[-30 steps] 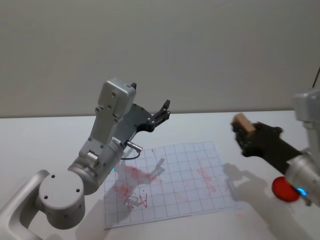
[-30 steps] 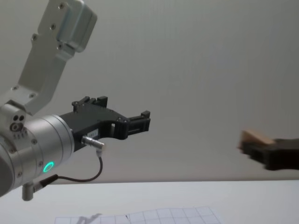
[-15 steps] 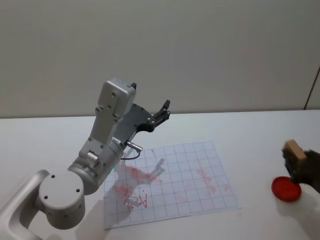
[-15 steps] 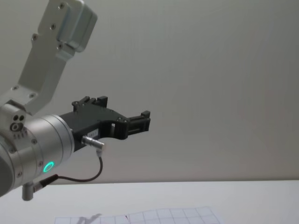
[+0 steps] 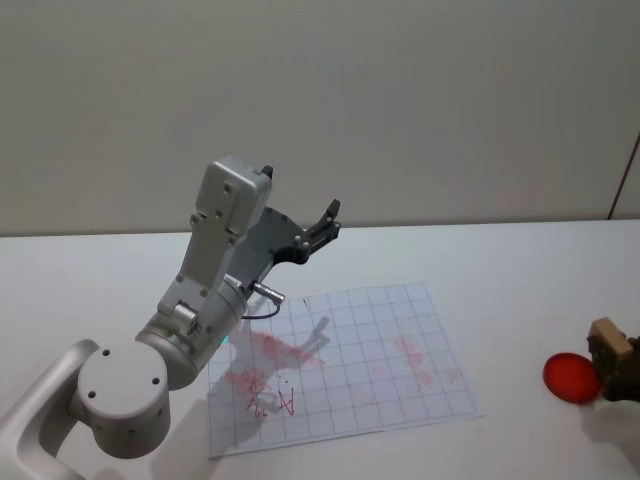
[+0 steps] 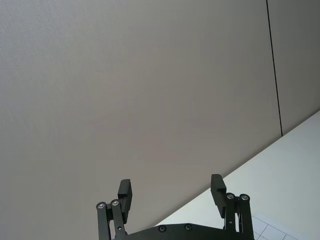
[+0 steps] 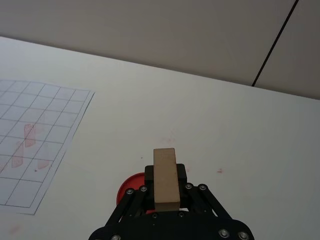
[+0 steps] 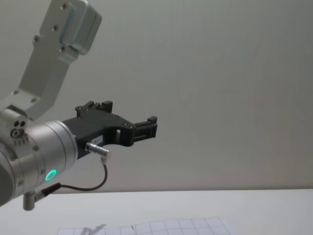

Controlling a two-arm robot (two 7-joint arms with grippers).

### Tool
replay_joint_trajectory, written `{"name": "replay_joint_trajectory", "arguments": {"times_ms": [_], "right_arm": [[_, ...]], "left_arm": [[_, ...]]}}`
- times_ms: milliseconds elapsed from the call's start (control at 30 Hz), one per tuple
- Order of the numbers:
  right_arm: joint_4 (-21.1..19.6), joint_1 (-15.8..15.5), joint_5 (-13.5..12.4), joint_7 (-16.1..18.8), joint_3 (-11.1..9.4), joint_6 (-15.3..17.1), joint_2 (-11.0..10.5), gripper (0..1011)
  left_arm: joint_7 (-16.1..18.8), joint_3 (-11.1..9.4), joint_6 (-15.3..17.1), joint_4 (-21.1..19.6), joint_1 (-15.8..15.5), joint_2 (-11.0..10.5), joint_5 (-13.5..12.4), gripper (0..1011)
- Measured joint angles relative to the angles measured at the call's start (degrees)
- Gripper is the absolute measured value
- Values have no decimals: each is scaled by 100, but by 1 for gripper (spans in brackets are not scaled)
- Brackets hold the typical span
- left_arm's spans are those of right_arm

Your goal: Use the one hand to pick up the stamp and affix it onto the A4 paper.

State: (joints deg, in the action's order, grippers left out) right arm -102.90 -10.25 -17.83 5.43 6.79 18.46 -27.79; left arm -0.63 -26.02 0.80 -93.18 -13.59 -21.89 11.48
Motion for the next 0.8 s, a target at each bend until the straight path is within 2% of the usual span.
{"name": "replay_joint_trajectory", "arguments": {"times_ms": [667, 767, 800], "right_arm": [[530, 373, 501, 354, 241, 252, 238, 223], [574, 403, 543, 374, 260, 269, 258, 299], [592, 415, 560, 384, 267, 276, 266, 358]], "left_arm": [[0, 0, 0, 0, 0, 0, 0, 1001], [0, 0, 0, 0, 0, 0, 0, 1001], [0, 0, 0, 0, 0, 0, 0, 1001]]}}
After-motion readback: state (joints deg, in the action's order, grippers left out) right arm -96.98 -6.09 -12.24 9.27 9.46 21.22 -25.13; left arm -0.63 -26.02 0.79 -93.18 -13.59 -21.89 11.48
